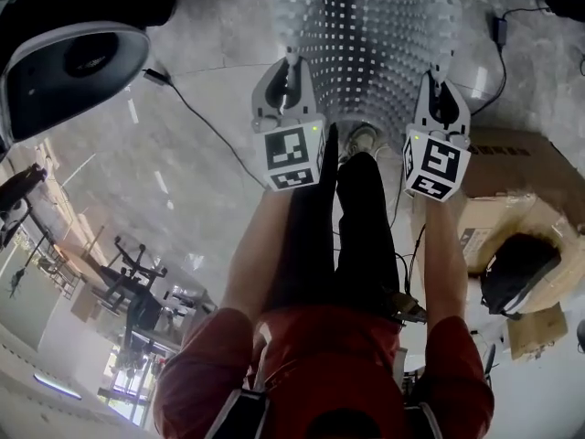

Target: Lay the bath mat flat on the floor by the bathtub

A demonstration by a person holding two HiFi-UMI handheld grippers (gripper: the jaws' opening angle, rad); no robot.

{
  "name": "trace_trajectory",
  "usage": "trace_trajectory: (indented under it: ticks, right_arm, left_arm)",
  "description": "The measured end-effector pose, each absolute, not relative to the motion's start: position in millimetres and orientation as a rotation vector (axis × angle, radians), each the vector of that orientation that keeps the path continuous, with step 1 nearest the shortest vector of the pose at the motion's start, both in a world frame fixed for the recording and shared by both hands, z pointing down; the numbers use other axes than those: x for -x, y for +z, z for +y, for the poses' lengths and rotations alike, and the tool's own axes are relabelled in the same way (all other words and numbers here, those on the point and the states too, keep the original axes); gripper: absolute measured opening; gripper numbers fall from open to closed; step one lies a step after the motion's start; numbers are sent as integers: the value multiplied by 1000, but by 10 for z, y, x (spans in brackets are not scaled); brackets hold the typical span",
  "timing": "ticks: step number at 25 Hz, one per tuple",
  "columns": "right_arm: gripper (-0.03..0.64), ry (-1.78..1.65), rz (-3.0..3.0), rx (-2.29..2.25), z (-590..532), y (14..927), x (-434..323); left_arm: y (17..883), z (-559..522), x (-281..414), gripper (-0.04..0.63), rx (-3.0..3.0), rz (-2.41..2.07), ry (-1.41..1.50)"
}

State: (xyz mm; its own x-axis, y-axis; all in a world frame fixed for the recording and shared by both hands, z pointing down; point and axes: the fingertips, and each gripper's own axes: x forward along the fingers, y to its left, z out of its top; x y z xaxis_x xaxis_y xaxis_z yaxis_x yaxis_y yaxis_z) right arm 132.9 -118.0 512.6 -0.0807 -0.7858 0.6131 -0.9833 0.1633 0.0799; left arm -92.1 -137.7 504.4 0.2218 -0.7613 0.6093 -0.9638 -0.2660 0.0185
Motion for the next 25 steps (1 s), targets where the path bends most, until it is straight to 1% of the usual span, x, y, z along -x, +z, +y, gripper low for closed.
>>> trace_trajectory:
  ticks: [17, 25]
  right_arm:
    - [52, 458, -1932, -1677, -1551, 6605, -1191]
    - [52, 423, -1945, -1681, -1798, 7222, -1258]
  left_arm:
    - [6616, -1738, 996, 63, -2149, -1589, 668]
    - [7263, -1969, 980, 63, -2145, -1614, 630]
